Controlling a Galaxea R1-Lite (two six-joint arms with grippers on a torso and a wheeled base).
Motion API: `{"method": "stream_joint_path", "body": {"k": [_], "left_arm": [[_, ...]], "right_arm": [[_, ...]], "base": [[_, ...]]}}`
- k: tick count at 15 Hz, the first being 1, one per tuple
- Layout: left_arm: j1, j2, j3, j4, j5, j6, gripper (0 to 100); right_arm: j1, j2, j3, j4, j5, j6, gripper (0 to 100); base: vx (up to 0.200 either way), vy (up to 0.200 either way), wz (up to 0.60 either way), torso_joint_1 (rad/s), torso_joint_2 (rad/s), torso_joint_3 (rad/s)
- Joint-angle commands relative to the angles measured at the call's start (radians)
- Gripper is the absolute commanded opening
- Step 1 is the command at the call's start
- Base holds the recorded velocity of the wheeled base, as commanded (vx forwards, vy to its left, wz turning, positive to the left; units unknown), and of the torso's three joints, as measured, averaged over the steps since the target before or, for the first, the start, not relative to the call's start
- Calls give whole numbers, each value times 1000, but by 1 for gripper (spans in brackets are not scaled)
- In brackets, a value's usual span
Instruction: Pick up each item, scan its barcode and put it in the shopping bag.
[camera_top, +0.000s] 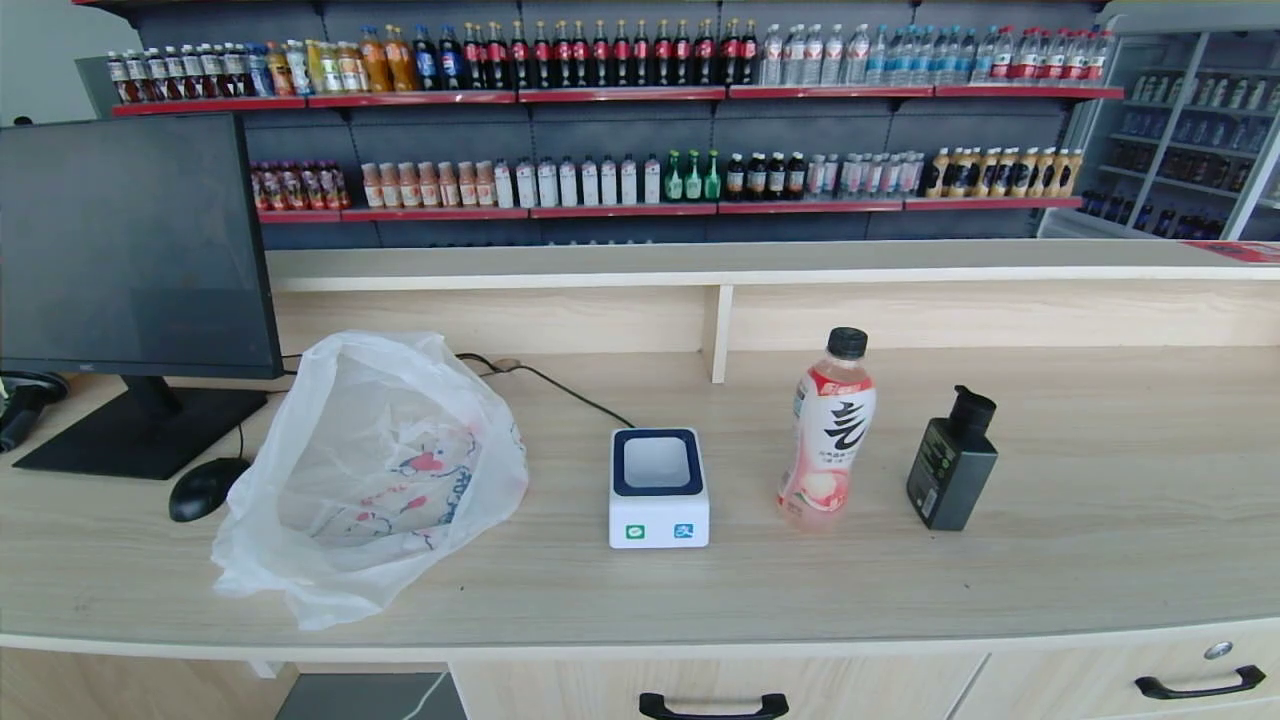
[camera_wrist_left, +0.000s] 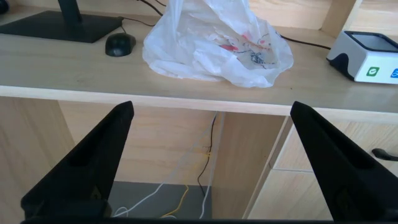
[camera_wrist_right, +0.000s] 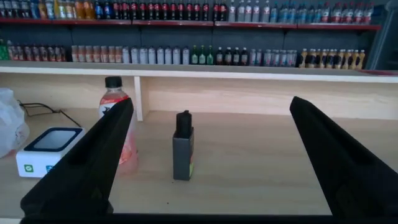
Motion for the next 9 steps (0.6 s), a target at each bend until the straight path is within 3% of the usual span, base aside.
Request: {"method": "stream_joint_path", "body": {"k": [1, 2, 3, 4, 5, 9], "left_arm": [[-1, 0, 0, 0, 0, 0, 100], [0, 0, 0, 0, 0, 0, 100], [0, 0, 0, 0, 0, 0, 100], [0, 0, 0, 0, 0, 0, 100], [0, 0, 0, 0, 0, 0, 100], [0, 0, 0, 0, 0, 0, 100]], "right_arm": [[74, 302, 20, -224, 1, -6, 100], [80, 472, 12, -425, -1, -6, 100], [80, 535, 6, -501, -1, -6, 100], [83, 752, -20, -762, -1, -12, 100], [87, 857, -46, -866, -1, -27, 100], [103, 1023, -123, -905, -2, -34, 100]], "base": [[0, 0, 0, 0, 0, 0], [0, 0, 0, 0, 0, 0], [0, 0, 0, 0, 0, 0], [0, 0, 0, 0, 0, 0], [0, 0, 0, 0, 0, 0], [0, 0, 0, 0, 0, 0]]}}
